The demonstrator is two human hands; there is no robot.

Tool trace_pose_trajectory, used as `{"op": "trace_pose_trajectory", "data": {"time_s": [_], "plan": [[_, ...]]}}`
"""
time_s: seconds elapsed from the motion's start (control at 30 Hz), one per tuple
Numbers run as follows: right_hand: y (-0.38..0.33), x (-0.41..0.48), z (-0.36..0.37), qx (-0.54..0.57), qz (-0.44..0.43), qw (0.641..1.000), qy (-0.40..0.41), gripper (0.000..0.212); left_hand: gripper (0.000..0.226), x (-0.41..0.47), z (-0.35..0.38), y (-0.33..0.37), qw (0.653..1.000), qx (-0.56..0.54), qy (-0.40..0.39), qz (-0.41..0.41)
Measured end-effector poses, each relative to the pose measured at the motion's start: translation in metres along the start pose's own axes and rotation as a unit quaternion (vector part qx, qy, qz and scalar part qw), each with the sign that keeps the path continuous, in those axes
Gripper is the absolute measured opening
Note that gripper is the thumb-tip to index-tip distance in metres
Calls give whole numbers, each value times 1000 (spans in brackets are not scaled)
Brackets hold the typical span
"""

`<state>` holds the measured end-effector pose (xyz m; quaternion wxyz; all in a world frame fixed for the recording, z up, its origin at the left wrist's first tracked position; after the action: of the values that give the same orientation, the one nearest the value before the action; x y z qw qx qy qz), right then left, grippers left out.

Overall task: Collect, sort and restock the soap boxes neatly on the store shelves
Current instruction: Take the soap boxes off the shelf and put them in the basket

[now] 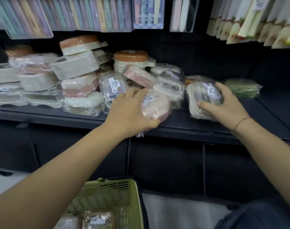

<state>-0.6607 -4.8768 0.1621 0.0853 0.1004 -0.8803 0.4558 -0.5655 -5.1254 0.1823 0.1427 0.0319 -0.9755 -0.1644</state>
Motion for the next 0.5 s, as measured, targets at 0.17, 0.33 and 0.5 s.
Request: {"op": "trace_pose_trajectory", "data": {"time_s": [0.17,0.33,0.5], "plan": [[-39,-42,11,30,-45,998,-25,86,98,-16,-5,-16,999,34,-3,-32],[-62,-62,43,16,-75,994,-75,85,98,-19,-6,-24,997,45,1,-56],[-59,-67,48,20,-72,994,-81,87,98,-33,-7,-33,999,17,16,-49]]}}
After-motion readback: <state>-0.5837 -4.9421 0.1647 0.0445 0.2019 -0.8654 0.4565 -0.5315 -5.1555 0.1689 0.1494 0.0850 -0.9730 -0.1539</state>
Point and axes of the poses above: each hand's wrist, its own x-axis towards the middle knuckle, its own z-axis out of the palm, y = z × x, the point moved 10 cm from there along x, towards the middle knuckle, and after that the axes turned 3 degrees about -z, right-handed, at the moved point
